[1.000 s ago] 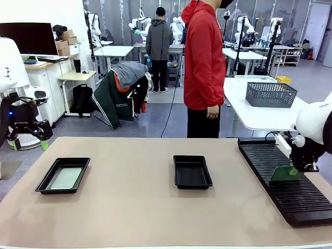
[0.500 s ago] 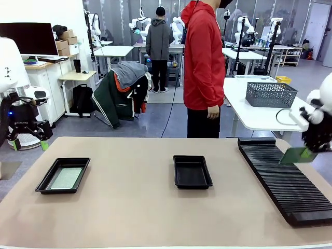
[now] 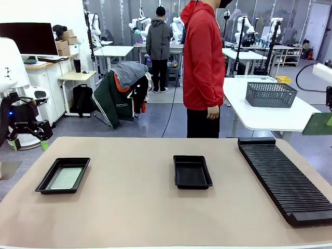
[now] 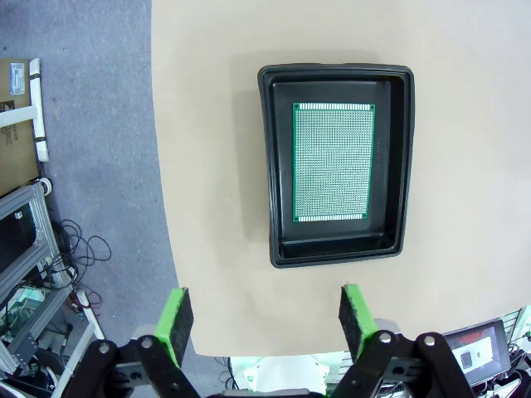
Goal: Inspect and transfer BCBs to ESD trays.
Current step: Pick up the Blank PCB from the PCB Rack and place it in the right ESD tray.
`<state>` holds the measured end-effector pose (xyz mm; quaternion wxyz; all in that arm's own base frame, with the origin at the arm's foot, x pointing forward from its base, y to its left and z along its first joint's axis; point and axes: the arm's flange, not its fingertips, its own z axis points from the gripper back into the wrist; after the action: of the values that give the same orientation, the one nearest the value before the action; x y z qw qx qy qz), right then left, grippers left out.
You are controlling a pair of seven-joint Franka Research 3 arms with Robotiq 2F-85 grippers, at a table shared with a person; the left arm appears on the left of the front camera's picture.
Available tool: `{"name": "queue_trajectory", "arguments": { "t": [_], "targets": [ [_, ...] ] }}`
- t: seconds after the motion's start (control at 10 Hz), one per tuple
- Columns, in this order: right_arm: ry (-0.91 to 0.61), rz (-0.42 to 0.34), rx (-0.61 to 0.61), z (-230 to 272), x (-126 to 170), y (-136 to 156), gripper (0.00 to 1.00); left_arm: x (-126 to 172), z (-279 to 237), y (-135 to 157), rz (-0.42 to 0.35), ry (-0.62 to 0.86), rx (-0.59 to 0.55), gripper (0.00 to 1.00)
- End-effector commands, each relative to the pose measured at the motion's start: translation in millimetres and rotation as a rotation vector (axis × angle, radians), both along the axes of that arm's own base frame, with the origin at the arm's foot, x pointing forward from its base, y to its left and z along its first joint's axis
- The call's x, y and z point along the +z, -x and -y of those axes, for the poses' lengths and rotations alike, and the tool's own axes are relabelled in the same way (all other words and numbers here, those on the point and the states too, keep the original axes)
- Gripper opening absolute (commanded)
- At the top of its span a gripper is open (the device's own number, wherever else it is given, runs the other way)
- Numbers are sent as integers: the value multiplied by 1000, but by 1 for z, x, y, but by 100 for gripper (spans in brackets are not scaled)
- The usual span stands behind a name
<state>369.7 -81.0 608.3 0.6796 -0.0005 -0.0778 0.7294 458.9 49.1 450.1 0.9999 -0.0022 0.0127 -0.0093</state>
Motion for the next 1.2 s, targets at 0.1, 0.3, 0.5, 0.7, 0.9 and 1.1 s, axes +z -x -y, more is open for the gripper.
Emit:
{"name": "queue_trajectory", "arguments": {
  "t": [0.1, 0.3, 0.5, 0.7, 0.9, 1.1],
  "targets": [
    [-5, -50, -17, -1, 32, -14, 0, 0, 1, 1, 4, 3, 1, 94],
    [1, -49, -17, -2, 39, -13, 0, 0, 1, 1, 4, 3, 1, 94],
    [8, -55, -19, -1, 37, -10, 0, 0, 1, 1, 4, 3, 1, 94],
    [10, -33, -2, 3, 38, -12, 0, 0, 1, 1, 4, 3, 1, 94],
    [10, -33, -2, 3, 38, -12, 0, 0, 1, 1, 4, 3, 1, 94],
    [10, -33, -2, 3, 38, -12, 0, 0, 1, 1, 4, 3, 1, 94]
  ]
}}
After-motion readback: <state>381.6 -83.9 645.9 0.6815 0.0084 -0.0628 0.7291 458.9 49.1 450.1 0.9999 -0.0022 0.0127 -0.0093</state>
